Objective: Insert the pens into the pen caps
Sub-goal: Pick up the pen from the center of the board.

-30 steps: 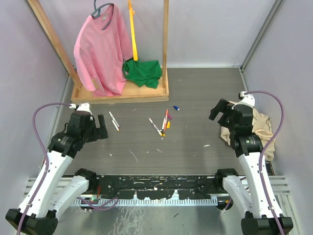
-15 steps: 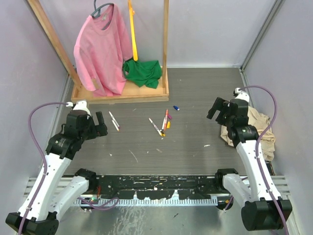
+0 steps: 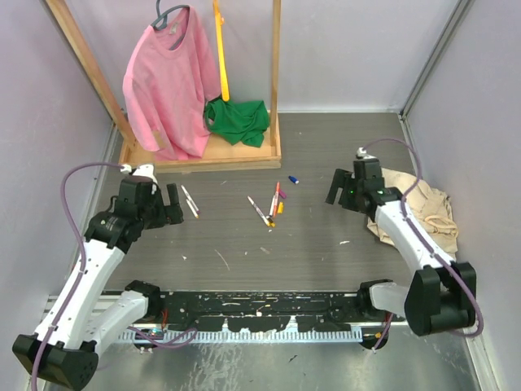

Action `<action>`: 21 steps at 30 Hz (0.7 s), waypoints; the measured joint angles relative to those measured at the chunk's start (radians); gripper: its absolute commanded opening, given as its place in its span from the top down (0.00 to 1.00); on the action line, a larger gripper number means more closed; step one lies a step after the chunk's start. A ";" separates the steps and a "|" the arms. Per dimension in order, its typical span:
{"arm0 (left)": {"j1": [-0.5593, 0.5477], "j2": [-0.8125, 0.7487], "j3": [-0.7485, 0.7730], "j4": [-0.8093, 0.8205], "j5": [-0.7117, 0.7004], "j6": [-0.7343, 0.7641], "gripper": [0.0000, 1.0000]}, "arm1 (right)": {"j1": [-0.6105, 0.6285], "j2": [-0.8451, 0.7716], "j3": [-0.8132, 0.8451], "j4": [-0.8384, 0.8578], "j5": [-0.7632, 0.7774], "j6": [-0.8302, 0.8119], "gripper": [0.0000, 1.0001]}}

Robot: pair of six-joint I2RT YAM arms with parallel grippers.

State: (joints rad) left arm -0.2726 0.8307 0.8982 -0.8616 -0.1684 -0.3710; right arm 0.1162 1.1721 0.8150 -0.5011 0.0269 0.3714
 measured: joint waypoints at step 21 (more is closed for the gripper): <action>0.001 0.056 0.002 0.001 0.045 0.021 0.02 | 0.415 0.534 0.320 0.245 0.087 0.134 0.45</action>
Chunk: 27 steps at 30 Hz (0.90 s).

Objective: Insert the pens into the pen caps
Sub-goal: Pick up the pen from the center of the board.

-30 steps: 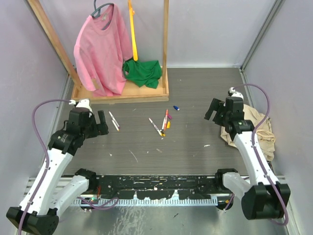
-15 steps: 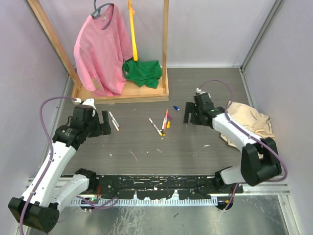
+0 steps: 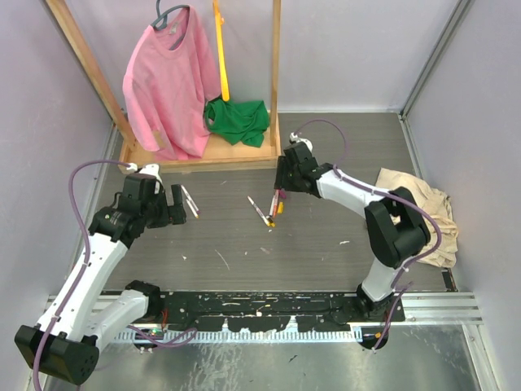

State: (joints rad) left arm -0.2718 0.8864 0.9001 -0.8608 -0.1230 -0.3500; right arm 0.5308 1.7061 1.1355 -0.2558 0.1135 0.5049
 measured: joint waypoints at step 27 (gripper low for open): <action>0.000 0.011 0.012 0.000 -0.001 0.000 0.02 | -0.001 0.247 0.119 0.076 -0.003 0.055 0.78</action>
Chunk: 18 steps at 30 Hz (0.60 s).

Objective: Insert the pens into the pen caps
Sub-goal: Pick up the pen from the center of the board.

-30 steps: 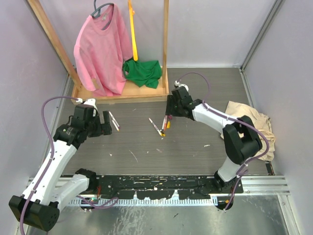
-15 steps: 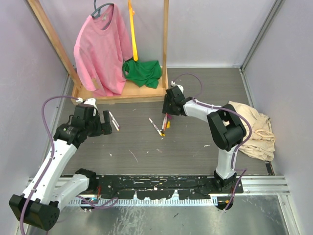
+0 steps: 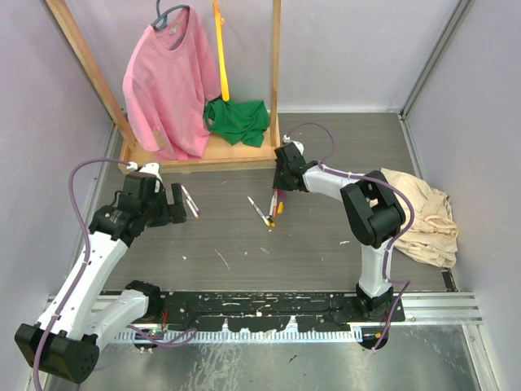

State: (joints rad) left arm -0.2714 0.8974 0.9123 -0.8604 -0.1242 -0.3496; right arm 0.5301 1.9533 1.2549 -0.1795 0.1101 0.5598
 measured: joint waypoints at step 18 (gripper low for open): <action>0.000 -0.026 0.000 0.000 0.002 0.000 0.02 | 0.000 -0.100 -0.027 0.031 -0.018 0.000 0.94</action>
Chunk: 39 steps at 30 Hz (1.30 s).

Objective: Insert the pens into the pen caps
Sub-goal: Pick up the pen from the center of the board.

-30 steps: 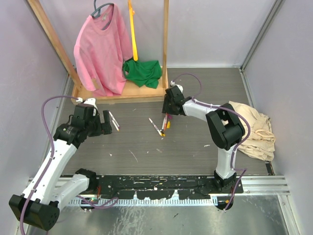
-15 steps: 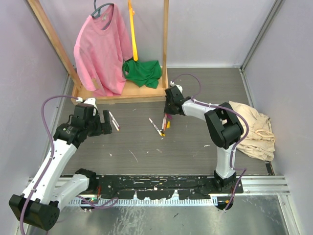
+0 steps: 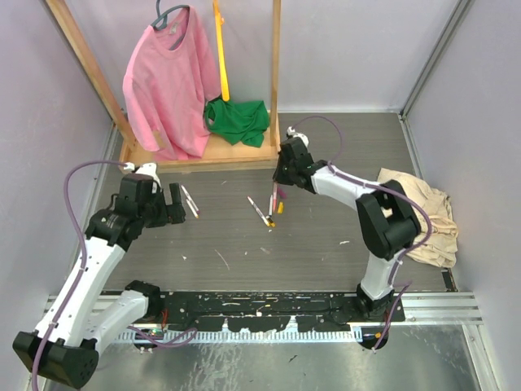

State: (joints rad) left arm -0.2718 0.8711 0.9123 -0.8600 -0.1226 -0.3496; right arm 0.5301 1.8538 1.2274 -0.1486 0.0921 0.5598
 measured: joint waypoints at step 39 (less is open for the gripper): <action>-0.756 0.027 -0.192 0.702 0.028 -0.286 0.12 | 0.104 -1.012 -0.571 0.001 -0.167 0.240 0.99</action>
State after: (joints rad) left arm -1.0283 0.8986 0.7208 -0.1577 -0.0948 -0.6357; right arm 0.6338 0.8421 0.6559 -0.1474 -0.0750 0.7998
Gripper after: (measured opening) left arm 0.904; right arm 0.178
